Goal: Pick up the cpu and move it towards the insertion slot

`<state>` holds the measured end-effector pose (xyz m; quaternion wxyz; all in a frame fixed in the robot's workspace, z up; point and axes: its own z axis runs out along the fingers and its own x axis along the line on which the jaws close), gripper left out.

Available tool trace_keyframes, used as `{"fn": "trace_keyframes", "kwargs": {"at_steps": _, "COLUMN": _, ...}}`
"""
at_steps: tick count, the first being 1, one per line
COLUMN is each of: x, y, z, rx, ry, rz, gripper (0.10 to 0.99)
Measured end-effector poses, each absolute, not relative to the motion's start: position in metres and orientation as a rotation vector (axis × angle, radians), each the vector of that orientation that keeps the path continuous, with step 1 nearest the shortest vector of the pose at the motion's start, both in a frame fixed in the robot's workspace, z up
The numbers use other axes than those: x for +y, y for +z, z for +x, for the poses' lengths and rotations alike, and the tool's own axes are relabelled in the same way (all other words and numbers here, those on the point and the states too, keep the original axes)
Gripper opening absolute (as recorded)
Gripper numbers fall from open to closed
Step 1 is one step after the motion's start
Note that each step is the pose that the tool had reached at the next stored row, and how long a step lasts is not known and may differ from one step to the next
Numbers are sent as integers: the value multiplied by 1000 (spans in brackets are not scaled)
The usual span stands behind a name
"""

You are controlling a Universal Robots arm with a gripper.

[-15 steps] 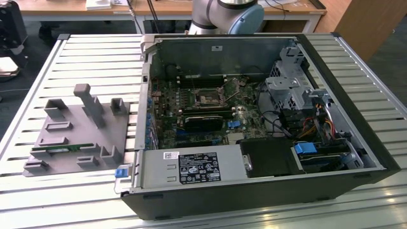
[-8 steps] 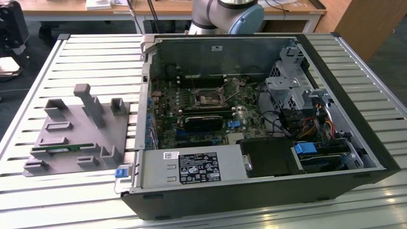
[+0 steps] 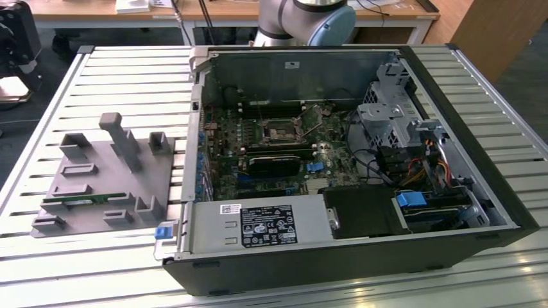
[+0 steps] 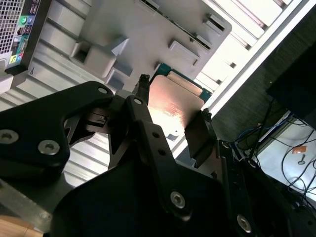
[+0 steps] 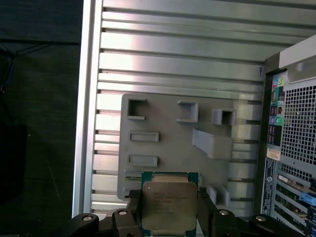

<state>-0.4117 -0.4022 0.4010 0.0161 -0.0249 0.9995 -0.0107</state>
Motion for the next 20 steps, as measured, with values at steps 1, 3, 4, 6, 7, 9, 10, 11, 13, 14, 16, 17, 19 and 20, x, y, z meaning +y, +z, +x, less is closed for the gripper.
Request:
{"fn": "trace_keyframes", "kwargs": {"at_steps": 1, "x": -402, "y": 401, "z": -411, "rx": 3108, "ry": -33, "rz": -78, "gripper": 541}}
{"fn": "trace_keyframes", "kwargs": {"at_steps": 3, "x": -402, "y": 401, "z": -411, "rx": 3108, "ry": -33, "rz": -78, "gripper": 541}}
{"fn": "trace_keyframes", "kwargs": {"at_steps": 4, "x": -402, "y": 401, "z": -411, "rx": 3108, "ry": -33, "rz": -78, "gripper": 541}}
{"fn": "trace_keyframes", "kwargs": {"at_steps": 6, "x": -402, "y": 401, "z": -410, "rx": 3108, "ry": -33, "rz": -78, "gripper": 541}}
{"fn": "trace_keyframes", "kwargs": {"at_steps": 7, "x": -402, "y": 401, "z": -410, "rx": 3108, "ry": -33, "rz": -78, "gripper": 541}}
{"fn": "trace_keyframes", "kwargs": {"at_steps": 9, "x": -402, "y": 401, "z": -409, "rx": 3108, "ry": -33, "rz": -78, "gripper": 541}}
{"fn": "trace_keyframes", "kwargs": {"at_steps": 10, "x": -402, "y": 401, "z": -409, "rx": 3108, "ry": -33, "rz": -78, "gripper": 541}}
{"fn": "trace_keyframes", "kwargs": {"at_steps": 11, "x": -402, "y": 401, "z": -409, "rx": 3108, "ry": -33, "rz": -78, "gripper": 541}}
{"fn": "trace_keyframes", "kwargs": {"at_steps": 13, "x": -402, "y": 401, "z": -408, "rx": 3108, "ry": -33, "rz": -78, "gripper": 541}}
{"fn": "trace_keyframes", "kwargs": {"at_steps": 14, "x": -402, "y": 401, "z": -408, "rx": 3108, "ry": -33, "rz": -78, "gripper": 541}}
{"fn": "trace_keyframes", "kwargs": {"at_steps": 16, "x": -402, "y": 401, "z": -408, "rx": 3108, "ry": -33, "rz": -78, "gripper": 541}}
{"fn": "trace_keyframes", "kwargs": {"at_steps": 17, "x": -402, "y": 401, "z": -407, "rx": 3108, "ry": -33, "rz": -78, "gripper": 541}}
{"fn": "trace_keyframes", "kwargs": {"at_steps": 19, "x": -402, "y": 401, "z": -407, "rx": 3108, "ry": -33, "rz": -78, "gripper": 541}}
{"fn": "trace_keyframes", "kwargs": {"at_steps": 20, "x": -402, "y": 401, "z": -405, "rx": 3108, "ry": -33, "rz": -78, "gripper": 541}}
